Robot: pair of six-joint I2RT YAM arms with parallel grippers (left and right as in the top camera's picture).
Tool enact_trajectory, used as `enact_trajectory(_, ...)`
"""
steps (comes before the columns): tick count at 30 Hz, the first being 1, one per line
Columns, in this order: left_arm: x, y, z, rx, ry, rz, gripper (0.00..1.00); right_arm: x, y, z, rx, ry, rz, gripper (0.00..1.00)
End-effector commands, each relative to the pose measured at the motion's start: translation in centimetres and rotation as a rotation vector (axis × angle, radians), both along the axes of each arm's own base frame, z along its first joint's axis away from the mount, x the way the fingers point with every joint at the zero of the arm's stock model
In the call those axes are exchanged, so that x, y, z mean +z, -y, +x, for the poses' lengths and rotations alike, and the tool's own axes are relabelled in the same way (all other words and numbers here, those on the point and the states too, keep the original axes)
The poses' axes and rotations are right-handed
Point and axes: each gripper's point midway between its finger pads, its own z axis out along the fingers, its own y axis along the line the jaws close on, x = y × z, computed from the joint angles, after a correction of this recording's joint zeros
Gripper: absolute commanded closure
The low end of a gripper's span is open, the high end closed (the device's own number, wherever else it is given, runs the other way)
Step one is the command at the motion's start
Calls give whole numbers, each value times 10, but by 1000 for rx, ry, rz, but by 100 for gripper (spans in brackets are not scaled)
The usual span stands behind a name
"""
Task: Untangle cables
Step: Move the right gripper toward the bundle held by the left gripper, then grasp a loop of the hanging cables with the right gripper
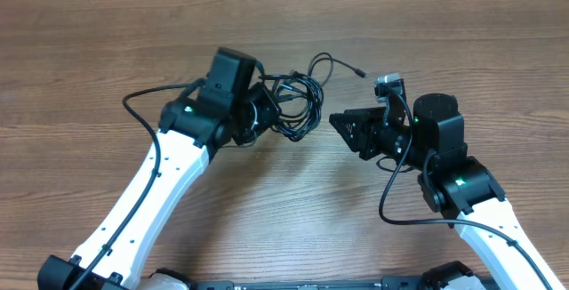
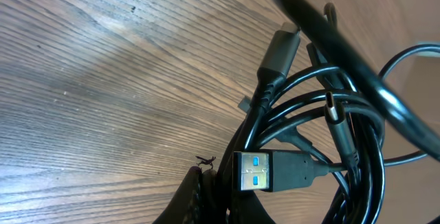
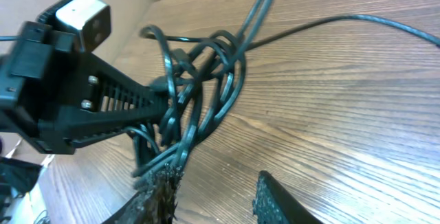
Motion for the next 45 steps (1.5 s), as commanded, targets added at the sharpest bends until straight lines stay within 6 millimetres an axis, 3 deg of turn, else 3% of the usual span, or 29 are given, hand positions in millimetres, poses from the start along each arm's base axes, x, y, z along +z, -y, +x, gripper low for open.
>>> enact_trajectory(1, 20, 19, -5, -108, 48, -69, 96, 8, 1, 4, -17, 29, -9, 59)
enact_trajectory(5, 24, 32, -6, -140, 80, -81, 96, 10, -5, -2, 26, 23, 13, 50)
enact_trajectory(12, 25, 35, -6, -146, 88, -80, 96, 10, -6, -3, 28, 19, 17, 49)
enact_trajectory(14, 26, 35, -7, -149, 87, -83, 96, 10, -7, -4, 37, 18, 22, 52)
enact_trajectory(17, 26, 36, -7, -153, 85, -88, 96, 11, -8, -4, 41, 17, 23, 66)
enact_trajectory(23, 28, 41, -10, -171, 82, -109, 95, 11, -8, -4, 40, 17, 23, 84)
enact_trajectory(30, 28, 42, -10, -172, 83, -107, 96, 11, -8, -4, 40, 17, 23, 96)
enact_trajectory(37, 27, 40, -9, -136, 68, -111, 96, 11, -8, -4, 28, -2, 42, 96)
enact_trajectory(45, 19, 26, -3, 110, -45, -134, 96, 20, -9, 1, -14, -31, 112, 96)
